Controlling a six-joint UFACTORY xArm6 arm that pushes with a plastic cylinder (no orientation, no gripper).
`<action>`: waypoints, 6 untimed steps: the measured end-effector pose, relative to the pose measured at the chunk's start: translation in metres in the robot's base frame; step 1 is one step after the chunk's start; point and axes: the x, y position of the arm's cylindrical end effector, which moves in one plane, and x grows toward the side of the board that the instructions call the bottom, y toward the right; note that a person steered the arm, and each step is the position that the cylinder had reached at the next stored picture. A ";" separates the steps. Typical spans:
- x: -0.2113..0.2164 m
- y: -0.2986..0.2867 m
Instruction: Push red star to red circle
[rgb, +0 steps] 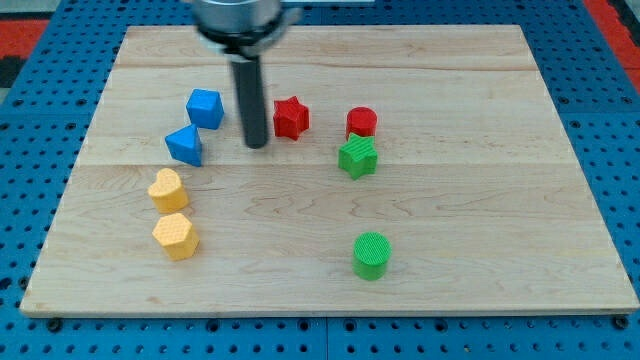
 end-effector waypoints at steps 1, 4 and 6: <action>-0.047 -0.008; 0.019 0.125; -0.021 0.034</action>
